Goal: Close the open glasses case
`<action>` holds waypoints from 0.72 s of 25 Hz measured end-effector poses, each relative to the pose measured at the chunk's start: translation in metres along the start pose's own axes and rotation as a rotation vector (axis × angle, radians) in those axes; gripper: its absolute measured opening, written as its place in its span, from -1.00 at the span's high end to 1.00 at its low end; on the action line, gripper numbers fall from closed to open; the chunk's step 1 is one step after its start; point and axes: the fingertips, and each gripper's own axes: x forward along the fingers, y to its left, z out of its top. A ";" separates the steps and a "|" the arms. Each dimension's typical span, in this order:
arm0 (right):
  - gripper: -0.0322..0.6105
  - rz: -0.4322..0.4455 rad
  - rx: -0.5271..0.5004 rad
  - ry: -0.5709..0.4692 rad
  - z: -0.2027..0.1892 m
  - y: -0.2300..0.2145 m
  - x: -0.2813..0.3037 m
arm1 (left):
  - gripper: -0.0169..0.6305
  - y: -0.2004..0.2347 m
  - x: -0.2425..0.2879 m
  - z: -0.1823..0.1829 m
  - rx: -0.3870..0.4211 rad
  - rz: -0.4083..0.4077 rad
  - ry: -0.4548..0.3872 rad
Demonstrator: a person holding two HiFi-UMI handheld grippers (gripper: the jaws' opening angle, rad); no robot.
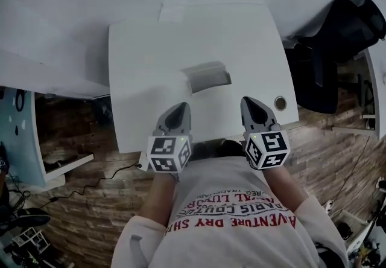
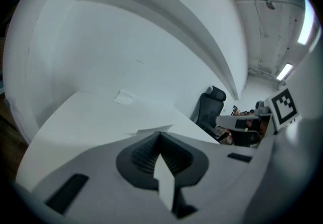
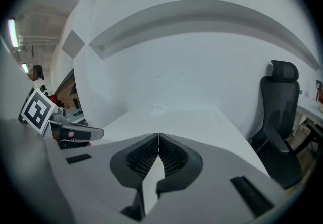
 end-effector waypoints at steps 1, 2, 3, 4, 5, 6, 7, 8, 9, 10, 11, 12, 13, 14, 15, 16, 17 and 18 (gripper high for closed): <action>0.86 0.002 -0.001 0.015 -0.002 -0.002 0.007 | 0.95 0.003 0.007 -0.008 -0.006 0.003 0.026; 0.86 0.005 -0.002 0.030 -0.004 -0.004 0.015 | 0.95 0.006 0.014 -0.015 -0.011 0.005 0.052; 0.86 0.011 -0.003 0.046 -0.006 -0.006 0.023 | 0.95 0.009 0.020 -0.022 -0.016 0.009 0.076; 0.86 0.018 -0.005 0.061 -0.009 -0.008 0.031 | 0.95 0.012 0.025 -0.028 -0.022 0.015 0.096; 0.86 0.026 -0.007 0.078 -0.012 -0.009 0.038 | 0.95 0.014 0.031 -0.034 -0.030 0.023 0.113; 0.86 0.035 -0.009 0.093 -0.014 -0.011 0.044 | 0.95 0.017 0.037 -0.038 -0.039 0.030 0.128; 0.86 0.044 -0.012 0.107 -0.017 -0.013 0.051 | 0.95 0.019 0.043 -0.041 -0.048 0.036 0.140; 0.86 0.054 -0.014 0.121 -0.019 -0.015 0.058 | 0.95 0.021 0.048 -0.043 -0.057 0.042 0.153; 0.86 0.065 -0.017 0.135 -0.021 -0.017 0.065 | 0.95 0.022 0.054 -0.046 -0.066 0.046 0.166; 0.86 0.076 -0.021 0.150 -0.023 -0.019 0.071 | 0.95 0.023 0.060 -0.049 -0.075 0.050 0.180; 0.86 0.085 -0.024 0.164 -0.024 -0.021 0.078 | 0.95 0.024 0.066 -0.052 -0.085 0.055 0.194; 0.86 0.093 -0.028 0.176 -0.025 -0.025 0.084 | 0.95 0.025 0.072 -0.055 -0.095 0.060 0.205; 0.86 0.100 -0.032 0.184 -0.026 -0.028 0.091 | 0.95 0.026 0.078 -0.057 -0.105 0.066 0.216; 0.86 0.107 -0.034 0.190 -0.025 -0.031 0.098 | 0.95 0.028 0.083 -0.060 -0.114 0.073 0.225; 0.86 0.115 -0.037 0.195 -0.025 -0.033 0.105 | 0.95 0.030 0.087 -0.063 -0.122 0.080 0.234; 0.86 0.124 -0.039 0.201 -0.025 -0.034 0.112 | 0.95 0.031 0.090 -0.067 -0.131 0.086 0.244; 0.86 0.132 -0.045 0.206 -0.024 -0.035 0.118 | 0.95 0.032 0.093 -0.071 -0.140 0.092 0.255; 0.86 0.138 -0.053 0.211 -0.023 -0.037 0.125 | 0.95 0.032 0.096 -0.074 -0.148 0.096 0.266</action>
